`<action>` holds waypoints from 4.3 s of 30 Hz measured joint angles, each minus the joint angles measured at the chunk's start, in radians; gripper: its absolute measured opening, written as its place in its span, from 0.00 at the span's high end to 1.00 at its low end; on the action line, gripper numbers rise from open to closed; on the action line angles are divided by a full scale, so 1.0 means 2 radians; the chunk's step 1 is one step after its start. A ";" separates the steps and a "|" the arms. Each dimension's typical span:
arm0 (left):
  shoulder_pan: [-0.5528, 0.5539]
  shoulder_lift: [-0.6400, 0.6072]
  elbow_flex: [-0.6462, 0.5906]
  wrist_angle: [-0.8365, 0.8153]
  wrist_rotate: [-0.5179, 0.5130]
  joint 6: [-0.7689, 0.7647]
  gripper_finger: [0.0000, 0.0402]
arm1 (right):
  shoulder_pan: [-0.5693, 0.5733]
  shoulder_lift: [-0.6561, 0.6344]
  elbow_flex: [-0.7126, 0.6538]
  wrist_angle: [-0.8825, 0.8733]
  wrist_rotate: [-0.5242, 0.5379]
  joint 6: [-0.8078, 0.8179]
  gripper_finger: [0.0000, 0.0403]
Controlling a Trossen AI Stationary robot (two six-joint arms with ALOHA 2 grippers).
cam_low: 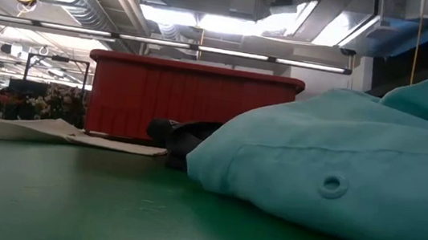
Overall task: Fold Laundry from Bin
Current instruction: Fold the light blue shorts from the red laundry bin
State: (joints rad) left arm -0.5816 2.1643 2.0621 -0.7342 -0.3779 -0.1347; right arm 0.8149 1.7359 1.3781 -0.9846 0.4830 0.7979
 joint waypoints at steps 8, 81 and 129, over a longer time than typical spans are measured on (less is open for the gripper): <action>0.020 0.039 0.000 0.063 -0.012 0.002 0.61 | 0.039 0.000 -0.025 -0.028 0.066 0.093 0.38; 0.190 0.126 -0.015 0.064 -0.039 -0.055 0.61 | 0.037 0.001 -0.166 -0.124 -0.059 0.333 0.38; 0.159 0.084 0.074 -0.316 -0.050 -0.061 0.61 | 0.070 -0.002 -0.022 -0.209 0.050 0.312 0.38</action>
State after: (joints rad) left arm -0.2638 2.3319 2.2103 -1.3658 -0.4786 -0.2576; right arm 0.9558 1.7325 1.3346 -1.4022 0.5839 1.4210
